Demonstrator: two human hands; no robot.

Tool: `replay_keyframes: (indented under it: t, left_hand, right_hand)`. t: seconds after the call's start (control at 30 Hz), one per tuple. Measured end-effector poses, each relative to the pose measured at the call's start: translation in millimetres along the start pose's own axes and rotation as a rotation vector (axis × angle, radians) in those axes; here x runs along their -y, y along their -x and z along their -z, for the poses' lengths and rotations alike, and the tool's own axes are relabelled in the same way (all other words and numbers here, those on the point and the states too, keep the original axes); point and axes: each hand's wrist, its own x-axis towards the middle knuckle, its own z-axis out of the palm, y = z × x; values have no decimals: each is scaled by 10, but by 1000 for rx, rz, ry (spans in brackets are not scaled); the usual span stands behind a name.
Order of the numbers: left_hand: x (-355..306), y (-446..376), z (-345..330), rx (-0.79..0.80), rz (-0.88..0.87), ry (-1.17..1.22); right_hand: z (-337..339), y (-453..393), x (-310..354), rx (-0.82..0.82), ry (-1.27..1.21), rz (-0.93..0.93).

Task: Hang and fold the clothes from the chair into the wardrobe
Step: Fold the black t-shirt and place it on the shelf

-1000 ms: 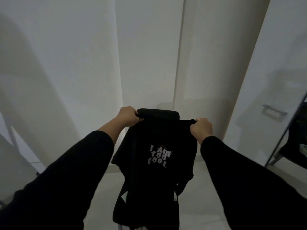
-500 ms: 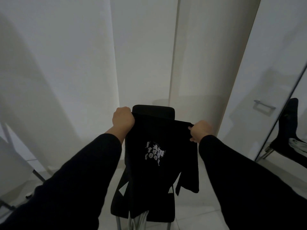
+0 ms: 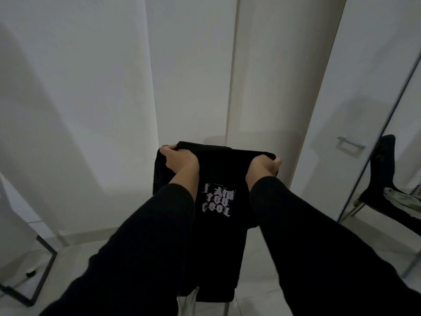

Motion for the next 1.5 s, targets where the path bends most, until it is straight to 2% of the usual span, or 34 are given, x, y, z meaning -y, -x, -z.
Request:
replay_keyframes:
  t: [0.1, 0.27, 0.4, 0.47, 0.57, 0.67, 0.73, 0.93, 1.1, 1.23, 1.37, 1.5]
  left_hand:
    - [-27, 45, -6, 51, -143, -16]
    - [-168, -114, 38, 301, -464, -167]
    - [-430, -313, 75, 477, -564, -221]
    - [-524, -402, 93, 597, -403, -65]
    - [-563, -511, 195, 776, -40, 138]
    - [-537, -583, 323, 975, 134, 82]
    - [-496, -623, 375, 1042, 212, 43]
    - [-470, -680, 430, 1122, 273, 2]
    - [-481, -735, 475, 1146, 267, -40]
    - [-475, -740, 515, 1175, 266, -70]
    - [-527, -711, 544, 1201, 271, -105]
    - [-561, -760, 567, 1164, 251, -122]
  right_hand:
    - [-61, 70, 190, -96, -19, -2]
    - [-121, 18, 399, -2, 10, 101]
    - [-99, -64, 479, 165, 35, 43]
    - [-65, -82, 463, 254, 58, 38]
    - [-61, -90, 454, 367, 59, 22]
    - [-77, -121, 426, 434, 132, 25]
    - [-98, -124, 381, 444, 186, 22]
    - [-214, -143, 201, 394, 287, 15]
    - [-367, -81, 58, 214, 219, 97]
    - [-443, -74, -29, 129, 83, 135]
    - [-510, -100, 9, 216, 61, 48]
    - [-461, -83, 15, 480, 4, -160]
